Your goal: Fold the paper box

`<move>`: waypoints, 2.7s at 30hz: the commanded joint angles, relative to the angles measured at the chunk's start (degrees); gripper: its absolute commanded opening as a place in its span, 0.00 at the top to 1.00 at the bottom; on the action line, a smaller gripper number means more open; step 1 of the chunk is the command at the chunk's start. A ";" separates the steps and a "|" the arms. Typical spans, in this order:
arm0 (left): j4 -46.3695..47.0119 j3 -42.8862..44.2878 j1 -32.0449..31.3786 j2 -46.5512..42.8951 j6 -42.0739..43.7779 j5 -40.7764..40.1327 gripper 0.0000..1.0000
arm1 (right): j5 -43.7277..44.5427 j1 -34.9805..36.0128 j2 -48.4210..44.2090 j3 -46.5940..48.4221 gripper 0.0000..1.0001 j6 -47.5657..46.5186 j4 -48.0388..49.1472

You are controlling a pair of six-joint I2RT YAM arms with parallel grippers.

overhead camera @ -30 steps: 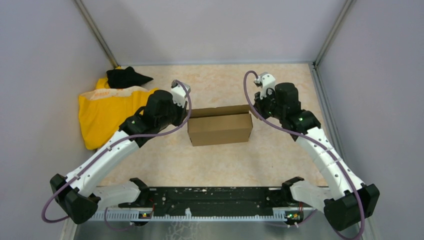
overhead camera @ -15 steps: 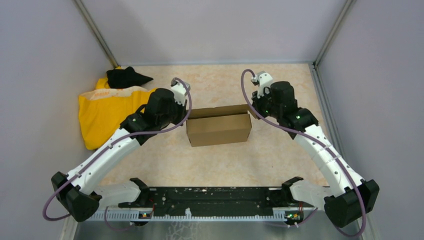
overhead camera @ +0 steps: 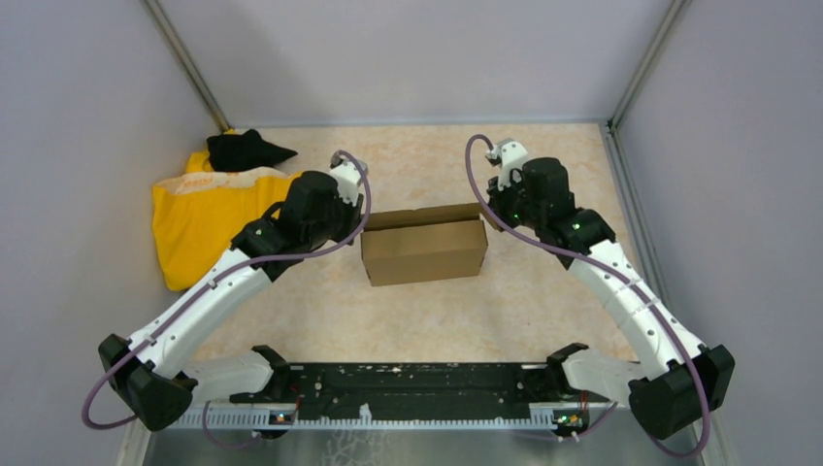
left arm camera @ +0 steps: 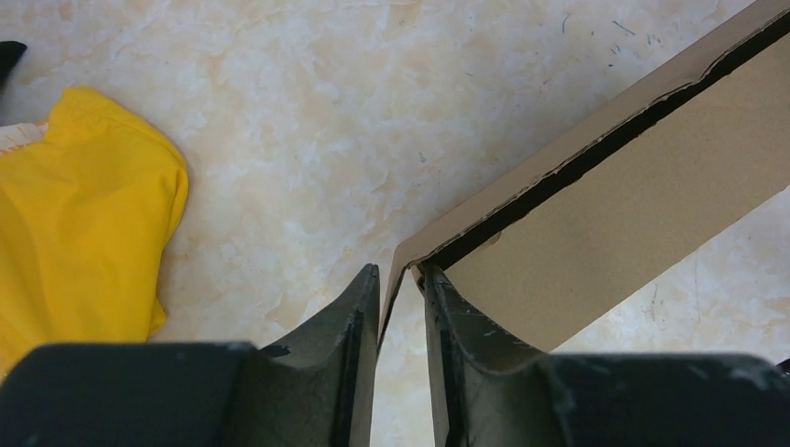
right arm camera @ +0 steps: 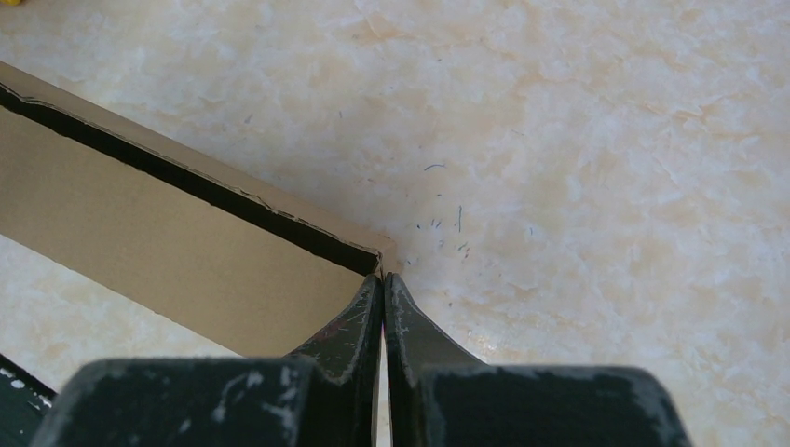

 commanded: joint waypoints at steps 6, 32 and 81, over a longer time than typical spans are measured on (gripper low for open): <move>-1.76 1.94 -0.20 -1.96 0.55 -2.12 0.65 | 1.28 0.83 0.46 3.38 1.00 0.39 1.18; -1.99 3.71 -0.06 0.57 -2.97 -0.75 0.83 | 0.61 0.82 0.72 4.25 1.00 2.09 -0.69; -5.02 4.13 -0.11 1.65 -11.63 1.41 0.93 | 5.62 3.81 5.12 9.97 1.00 15.03 -6.92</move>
